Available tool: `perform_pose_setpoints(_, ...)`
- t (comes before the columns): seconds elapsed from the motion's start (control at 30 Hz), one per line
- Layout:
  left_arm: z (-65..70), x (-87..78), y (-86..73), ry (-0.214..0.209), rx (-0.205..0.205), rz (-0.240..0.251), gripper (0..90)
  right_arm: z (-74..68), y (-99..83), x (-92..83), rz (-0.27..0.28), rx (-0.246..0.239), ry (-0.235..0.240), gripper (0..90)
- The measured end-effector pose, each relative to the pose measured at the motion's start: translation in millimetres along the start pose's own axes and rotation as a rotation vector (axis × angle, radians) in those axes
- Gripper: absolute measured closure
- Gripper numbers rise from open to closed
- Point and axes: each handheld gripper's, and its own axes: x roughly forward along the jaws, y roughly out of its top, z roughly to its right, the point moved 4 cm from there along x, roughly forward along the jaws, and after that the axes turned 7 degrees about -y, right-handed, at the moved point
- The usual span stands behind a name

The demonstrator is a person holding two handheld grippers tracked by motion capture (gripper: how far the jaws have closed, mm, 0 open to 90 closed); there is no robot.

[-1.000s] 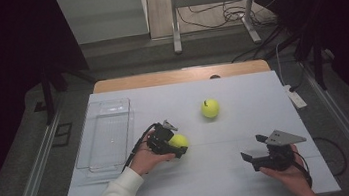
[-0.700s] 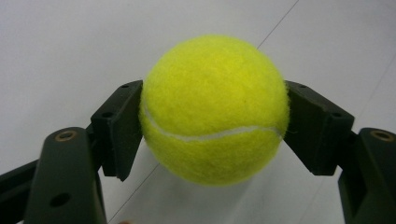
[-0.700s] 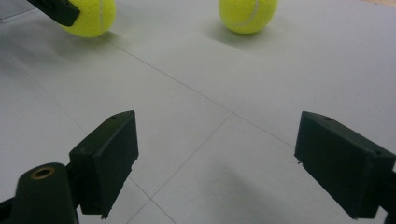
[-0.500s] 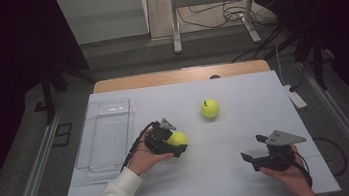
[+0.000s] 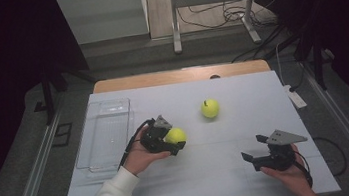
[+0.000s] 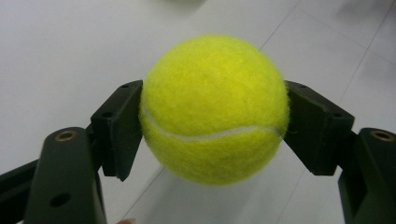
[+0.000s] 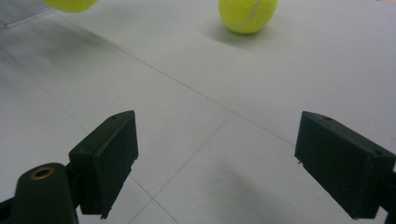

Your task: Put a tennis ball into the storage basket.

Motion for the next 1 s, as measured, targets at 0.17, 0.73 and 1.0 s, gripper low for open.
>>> perform_pose_setpoints(0.17, -2.0, -7.7, 0.1, 0.004, -0.005, 0.025, 27.3, 0.4, 0.2, 1.6, -0.002, 0.005, 0.001, 13.8)
perform_pose_setpoints(0.73, -1.7, -32.0, 2.7, 0.017, -0.015, 0.094, 27.3, -3.0, 1.7, 2.7, -0.005, -0.013, 0.008, 13.9)
perform_pose_setpoints(1.0, -0.3, -39.2, 5.3, 0.019, -0.017, 0.121, 27.3, -2.4, 2.0, 1.8, -0.001, -0.016, 0.008, 14.0)
